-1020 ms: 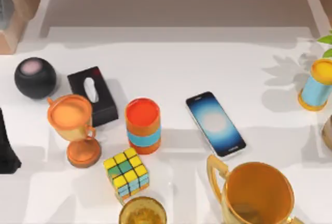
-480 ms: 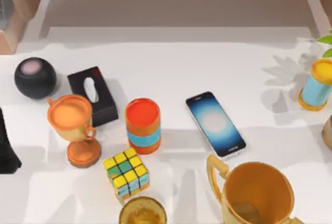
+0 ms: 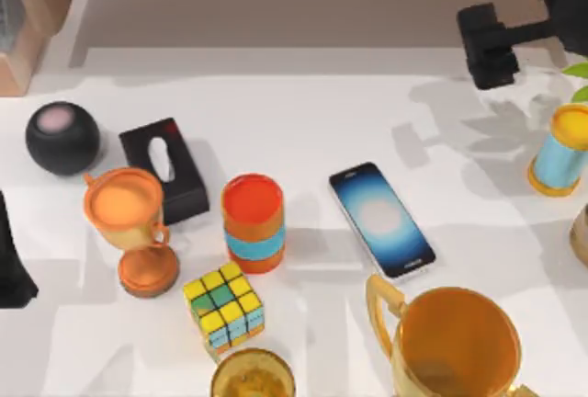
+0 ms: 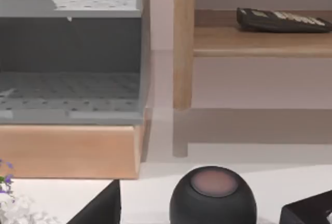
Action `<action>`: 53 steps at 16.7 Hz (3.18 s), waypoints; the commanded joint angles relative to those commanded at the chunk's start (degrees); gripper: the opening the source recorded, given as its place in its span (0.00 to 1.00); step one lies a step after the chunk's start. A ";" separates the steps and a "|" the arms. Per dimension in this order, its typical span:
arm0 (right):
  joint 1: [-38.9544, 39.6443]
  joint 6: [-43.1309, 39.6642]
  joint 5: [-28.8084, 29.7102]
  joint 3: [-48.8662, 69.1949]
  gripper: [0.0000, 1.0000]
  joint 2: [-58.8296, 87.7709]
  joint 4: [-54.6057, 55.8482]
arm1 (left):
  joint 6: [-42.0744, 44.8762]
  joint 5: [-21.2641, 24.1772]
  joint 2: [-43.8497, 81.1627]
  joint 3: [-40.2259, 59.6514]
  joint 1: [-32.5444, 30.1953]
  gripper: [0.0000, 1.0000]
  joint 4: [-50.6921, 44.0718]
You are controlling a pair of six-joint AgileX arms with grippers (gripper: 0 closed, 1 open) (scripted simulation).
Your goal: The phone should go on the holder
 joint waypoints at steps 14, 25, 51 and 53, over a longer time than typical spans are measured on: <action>12.18 5.73 -1.10 21.63 1.00 36.95 -16.84 | 0.00 0.00 0.00 0.00 0.00 1.00 0.00; 11.38 5.06 -1.02 13.99 1.00 40.71 -5.50 | 0.00 0.00 0.00 0.00 0.00 1.00 0.00; 12.26 5.87 -1.04 11.68 0.00 42.19 -1.65 | 0.00 0.00 0.00 0.00 0.00 1.00 0.00; 12.26 5.87 -1.04 11.68 0.00 42.19 -1.65 | 0.00 0.00 0.00 0.00 0.00 1.00 0.00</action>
